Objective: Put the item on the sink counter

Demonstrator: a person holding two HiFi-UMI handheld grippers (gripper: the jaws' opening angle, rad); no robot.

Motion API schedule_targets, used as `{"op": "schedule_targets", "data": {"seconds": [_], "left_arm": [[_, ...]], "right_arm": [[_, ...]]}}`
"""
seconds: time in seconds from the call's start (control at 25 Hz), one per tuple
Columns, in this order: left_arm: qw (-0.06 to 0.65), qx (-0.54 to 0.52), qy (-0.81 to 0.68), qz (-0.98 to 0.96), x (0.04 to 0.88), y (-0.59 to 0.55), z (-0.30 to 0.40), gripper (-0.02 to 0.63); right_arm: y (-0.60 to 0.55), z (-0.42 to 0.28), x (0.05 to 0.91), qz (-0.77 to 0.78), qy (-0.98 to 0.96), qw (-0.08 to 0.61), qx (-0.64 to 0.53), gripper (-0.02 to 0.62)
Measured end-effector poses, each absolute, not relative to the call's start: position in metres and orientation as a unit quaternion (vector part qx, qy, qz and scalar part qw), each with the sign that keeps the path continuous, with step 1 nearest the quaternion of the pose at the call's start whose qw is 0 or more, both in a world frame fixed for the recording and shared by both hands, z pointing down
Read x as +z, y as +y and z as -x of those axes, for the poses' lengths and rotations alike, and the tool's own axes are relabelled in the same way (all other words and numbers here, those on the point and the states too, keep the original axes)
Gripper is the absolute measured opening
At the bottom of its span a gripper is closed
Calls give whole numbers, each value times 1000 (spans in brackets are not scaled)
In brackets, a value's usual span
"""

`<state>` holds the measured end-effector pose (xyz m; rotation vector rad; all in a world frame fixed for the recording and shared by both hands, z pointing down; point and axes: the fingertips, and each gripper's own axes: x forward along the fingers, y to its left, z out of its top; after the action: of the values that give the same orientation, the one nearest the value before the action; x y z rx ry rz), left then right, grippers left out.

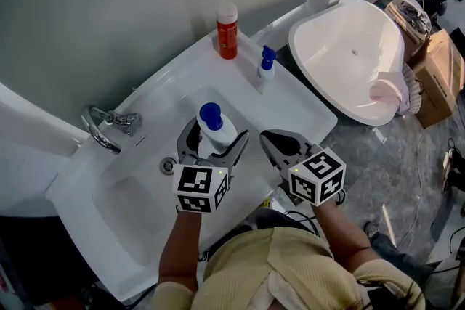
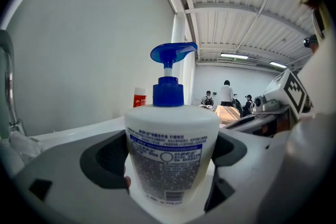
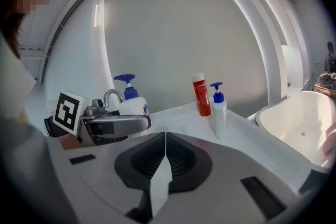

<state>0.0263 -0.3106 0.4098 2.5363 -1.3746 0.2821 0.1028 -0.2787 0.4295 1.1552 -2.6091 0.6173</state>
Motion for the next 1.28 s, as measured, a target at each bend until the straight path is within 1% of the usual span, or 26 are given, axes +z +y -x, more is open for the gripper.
{"op": "schedule_targets", "data": {"seconds": [0.2,0.44,1.28], "left_arm": [[103,109,-473,-868,411,-332,-37,480],[84,81,-482,-868,412,-357,-42,480],[54,56,-521,-850,420,-441,-53,480]], "right_arm": [[-291,-108,435,-381,-892,113,216,26],[-302,-111,441,-369,-895,114,222,26],[-327,-121,457,-330,-906,123,234,26]]}}
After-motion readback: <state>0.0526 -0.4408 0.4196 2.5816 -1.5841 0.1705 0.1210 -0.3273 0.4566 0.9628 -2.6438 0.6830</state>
